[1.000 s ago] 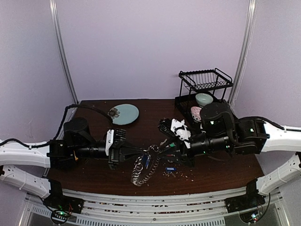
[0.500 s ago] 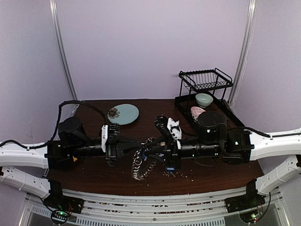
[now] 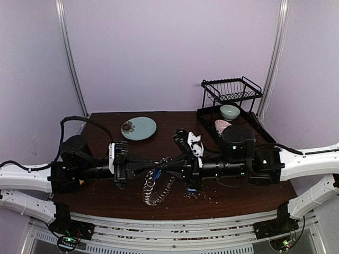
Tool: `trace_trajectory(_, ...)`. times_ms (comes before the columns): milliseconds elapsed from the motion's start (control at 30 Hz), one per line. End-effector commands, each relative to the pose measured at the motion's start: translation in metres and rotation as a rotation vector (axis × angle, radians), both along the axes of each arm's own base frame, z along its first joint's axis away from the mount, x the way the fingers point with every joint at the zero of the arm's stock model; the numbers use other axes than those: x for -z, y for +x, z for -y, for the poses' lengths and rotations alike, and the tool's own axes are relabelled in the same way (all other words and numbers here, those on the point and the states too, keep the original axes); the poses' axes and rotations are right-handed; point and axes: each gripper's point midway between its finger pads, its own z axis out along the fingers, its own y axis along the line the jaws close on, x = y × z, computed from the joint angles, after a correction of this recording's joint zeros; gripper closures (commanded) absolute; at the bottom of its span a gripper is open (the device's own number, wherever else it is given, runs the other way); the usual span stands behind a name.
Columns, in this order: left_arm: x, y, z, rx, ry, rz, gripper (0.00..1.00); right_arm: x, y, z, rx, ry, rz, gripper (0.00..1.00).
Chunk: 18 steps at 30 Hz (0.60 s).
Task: Put the keys on the keyring
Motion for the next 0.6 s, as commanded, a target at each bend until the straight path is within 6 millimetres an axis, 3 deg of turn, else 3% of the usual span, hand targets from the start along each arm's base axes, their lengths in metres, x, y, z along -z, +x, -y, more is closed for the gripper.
trace_trajectory(0,-0.046,-0.003,-0.012,-0.014,-0.168,0.065,1.0,0.009,-0.003,-0.001,-0.021,-0.019,-0.021,0.9)
trace_trajectory(100,-0.047,-0.003,-0.013,-0.015,-0.172,0.07,1.0,0.011,0.0,0.0,-0.002,-0.024,-0.02,0.88)
trace_trajectory(333,-0.045,-0.004,-0.013,-0.01,-0.165,0.073,1.0,0.002,0.0,-0.002,-0.003,0.016,-0.018,0.95)
trace_trajectory(467,-0.043,-0.002,-0.012,-0.018,-0.157,0.074,1.0,-0.002,-0.005,-0.003,-0.037,0.015,-0.003,0.85)
trace_trajectory(567,-0.044,0.0,-0.013,-0.035,-0.157,0.076,1.0,-0.002,-0.009,0.002,-0.058,-0.006,0.012,0.83)
